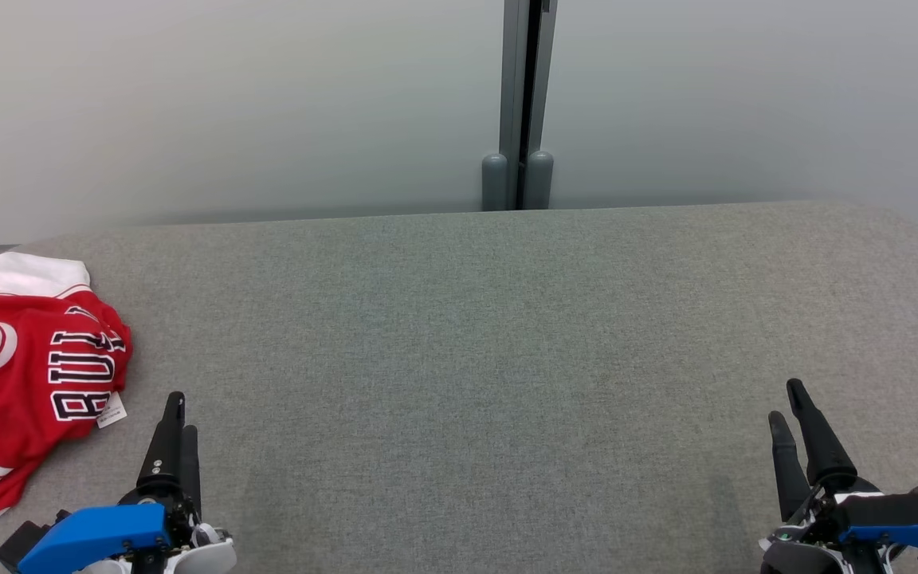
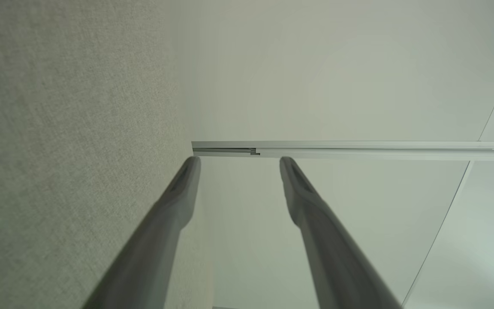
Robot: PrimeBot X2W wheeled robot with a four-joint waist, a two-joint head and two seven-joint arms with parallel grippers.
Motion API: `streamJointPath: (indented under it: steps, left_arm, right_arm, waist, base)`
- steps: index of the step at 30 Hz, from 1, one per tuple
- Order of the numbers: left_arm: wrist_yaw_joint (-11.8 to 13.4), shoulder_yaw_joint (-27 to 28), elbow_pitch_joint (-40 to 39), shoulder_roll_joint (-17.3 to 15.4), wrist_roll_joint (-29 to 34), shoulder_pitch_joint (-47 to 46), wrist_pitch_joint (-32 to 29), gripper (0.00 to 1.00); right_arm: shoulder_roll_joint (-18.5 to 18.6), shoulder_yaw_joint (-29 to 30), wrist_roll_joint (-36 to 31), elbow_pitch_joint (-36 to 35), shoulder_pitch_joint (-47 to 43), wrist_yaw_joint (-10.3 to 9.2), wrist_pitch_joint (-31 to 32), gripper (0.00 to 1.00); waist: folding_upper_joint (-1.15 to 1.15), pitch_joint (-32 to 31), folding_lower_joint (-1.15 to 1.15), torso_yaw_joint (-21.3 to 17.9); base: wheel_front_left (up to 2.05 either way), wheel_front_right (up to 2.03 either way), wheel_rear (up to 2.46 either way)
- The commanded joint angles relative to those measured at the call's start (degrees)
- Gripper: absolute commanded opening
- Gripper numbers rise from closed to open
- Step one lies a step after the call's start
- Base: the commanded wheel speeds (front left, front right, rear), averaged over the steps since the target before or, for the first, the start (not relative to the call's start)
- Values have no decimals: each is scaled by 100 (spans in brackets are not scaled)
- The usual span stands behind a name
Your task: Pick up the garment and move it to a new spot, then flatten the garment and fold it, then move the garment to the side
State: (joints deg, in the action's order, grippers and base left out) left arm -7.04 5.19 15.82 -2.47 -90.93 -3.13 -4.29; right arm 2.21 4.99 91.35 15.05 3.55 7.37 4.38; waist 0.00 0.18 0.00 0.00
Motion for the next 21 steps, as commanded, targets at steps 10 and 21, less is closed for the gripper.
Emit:
streamJointPath:
  steps: [10, 21]
  left_arm:
    - [341, -280, -246, -36, 1024, -70, 321, 100]
    - [542, -628, -307, -107, 2483, -36, 577, 100]
  right_arm:
    - [29, -56, -1195, -245, 35, 6, -329, 100]
    - [37, -74, -2819, -435, -39, 8, -586, 100]
  waist:
    - [0, 1, 0, 21]
    - [0, 11, 0, 59]
  base:
    - [0, 0, 0]
    - [0, 0, 0]
